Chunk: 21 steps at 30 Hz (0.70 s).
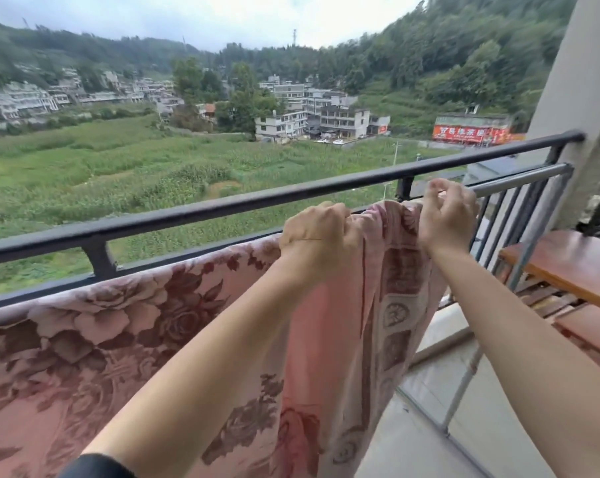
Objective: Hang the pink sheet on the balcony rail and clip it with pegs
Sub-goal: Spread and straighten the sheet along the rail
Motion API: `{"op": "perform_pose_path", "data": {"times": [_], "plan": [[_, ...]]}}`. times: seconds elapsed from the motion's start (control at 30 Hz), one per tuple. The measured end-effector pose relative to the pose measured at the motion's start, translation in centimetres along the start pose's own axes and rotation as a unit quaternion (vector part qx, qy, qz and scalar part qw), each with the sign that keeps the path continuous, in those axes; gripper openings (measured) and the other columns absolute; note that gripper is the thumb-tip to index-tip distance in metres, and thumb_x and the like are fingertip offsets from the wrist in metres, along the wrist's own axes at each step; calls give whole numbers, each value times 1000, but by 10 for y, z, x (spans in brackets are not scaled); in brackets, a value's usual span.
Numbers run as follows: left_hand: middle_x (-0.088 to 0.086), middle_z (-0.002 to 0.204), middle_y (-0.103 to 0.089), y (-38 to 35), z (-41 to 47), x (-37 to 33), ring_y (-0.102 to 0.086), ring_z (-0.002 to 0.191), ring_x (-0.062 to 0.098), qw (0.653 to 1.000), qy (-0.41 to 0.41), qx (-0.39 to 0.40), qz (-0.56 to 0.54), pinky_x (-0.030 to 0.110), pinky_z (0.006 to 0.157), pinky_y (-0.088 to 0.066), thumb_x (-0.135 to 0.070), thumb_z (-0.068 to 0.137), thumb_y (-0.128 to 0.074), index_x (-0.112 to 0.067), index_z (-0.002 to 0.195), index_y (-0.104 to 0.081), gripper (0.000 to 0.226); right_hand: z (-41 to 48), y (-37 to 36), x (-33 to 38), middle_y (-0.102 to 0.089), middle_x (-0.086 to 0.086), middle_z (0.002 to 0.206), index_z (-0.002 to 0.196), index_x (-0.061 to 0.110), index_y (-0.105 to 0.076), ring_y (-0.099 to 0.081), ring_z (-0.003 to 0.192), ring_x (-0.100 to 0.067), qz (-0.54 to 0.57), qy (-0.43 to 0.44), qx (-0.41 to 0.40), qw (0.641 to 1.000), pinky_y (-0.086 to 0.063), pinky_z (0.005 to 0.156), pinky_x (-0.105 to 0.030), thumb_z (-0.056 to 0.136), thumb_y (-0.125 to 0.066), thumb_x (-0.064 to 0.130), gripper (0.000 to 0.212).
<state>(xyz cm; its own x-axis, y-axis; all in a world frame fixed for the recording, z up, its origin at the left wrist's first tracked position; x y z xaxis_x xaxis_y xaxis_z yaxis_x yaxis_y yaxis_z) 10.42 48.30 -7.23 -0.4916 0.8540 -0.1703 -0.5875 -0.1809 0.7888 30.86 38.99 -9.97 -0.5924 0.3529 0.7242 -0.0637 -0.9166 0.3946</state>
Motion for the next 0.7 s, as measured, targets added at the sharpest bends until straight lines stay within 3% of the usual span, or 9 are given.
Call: {"op": "perform_pose_path", "data": {"times": [0.1,0.2,0.23,0.3,0.33,0.4,0.5,0.6,0.7], "plan": [[-7,100,-67,-9,9,-13,-63,89,18,999,1,-10,-31,31,70,-46,-45,97,-48,-25,106,-70,31,6,2,-30,-38,-17,148,141,11,-41,-38,137,-34,64,-195,-23,978,-30,113,-39,94,-51,49,61],[-6,97,-64,-22,14,-25,-61,81,20,998,28,-61,-17,30,64,-38,-33,99,-49,-21,101,-69,24,2,-8,-57,-49,-17,141,145,3,-36,-49,130,-34,174,-322,129,922,-38,111,-41,85,-49,74,94],[-4,96,-63,-24,16,-28,-61,80,22,996,33,-78,-11,30,63,-38,-28,99,-49,-17,98,-68,21,0,-10,-59,-59,-15,128,136,2,-49,-57,119,-33,189,-313,192,911,-44,105,-41,84,-44,79,92],[2,93,-64,-30,24,-45,-61,77,26,993,32,-115,0,32,64,-40,-17,96,-54,-12,92,-66,14,16,1,-65,-64,-6,83,85,13,-64,-61,80,-23,182,-202,226,935,-49,80,-35,94,-41,67,59],[4,91,-65,-32,29,-54,-61,76,27,990,32,-135,1,33,67,-41,-14,94,-56,-11,91,-65,11,31,13,-64,-55,-2,66,65,17,-52,-53,65,-19,174,-130,185,958,-43,69,-33,100,-41,55,53],[5,90,-65,-37,38,-68,-61,78,26,983,46,-177,-1,35,74,-44,-13,94,-57,-9,92,-66,10,71,43,-68,-46,-3,56,57,17,-39,-43,57,-23,156,-56,38,985,-31,60,-35,105,-38,39,53],[6,90,-64,-53,44,-89,-59,81,24,974,56,-221,-16,35,76,-46,-13,95,-55,-8,94,-63,9,125,82,-95,-51,-13,66,61,8,-45,-44,65,-27,172,-88,-121,974,-22,60,-33,105,-38,30,50],[4,89,-60,-82,41,-109,-57,80,24,975,40,-219,-2,38,73,-45,-18,96,-52,-10,92,-59,11,138,67,-134,-60,-13,81,85,-3,-61,-56,80,-35,124,-152,48,979,-27,62,-33,101,-38,45,56],[5,93,-56,-102,39,-112,-57,80,26,973,55,-219,55,40,75,-43,-29,94,-56,-11,95,-58,18,112,36,-157,-67,-8,104,107,11,-64,-62,98,-27,133,-179,303,927,-44,82,-34,82,-41,81,78]]}}
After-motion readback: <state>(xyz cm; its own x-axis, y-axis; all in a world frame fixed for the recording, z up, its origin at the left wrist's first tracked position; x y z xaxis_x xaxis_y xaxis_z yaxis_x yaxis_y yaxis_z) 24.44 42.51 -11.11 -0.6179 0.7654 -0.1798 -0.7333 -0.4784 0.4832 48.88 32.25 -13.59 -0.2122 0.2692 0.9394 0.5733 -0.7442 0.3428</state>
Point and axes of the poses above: each hand's wrist, its own z-axis towards the middle knuckle, its own y-axis out of the back of the hand, x = y × z, the point moved 3 cm from there along z, towards the middle knuckle
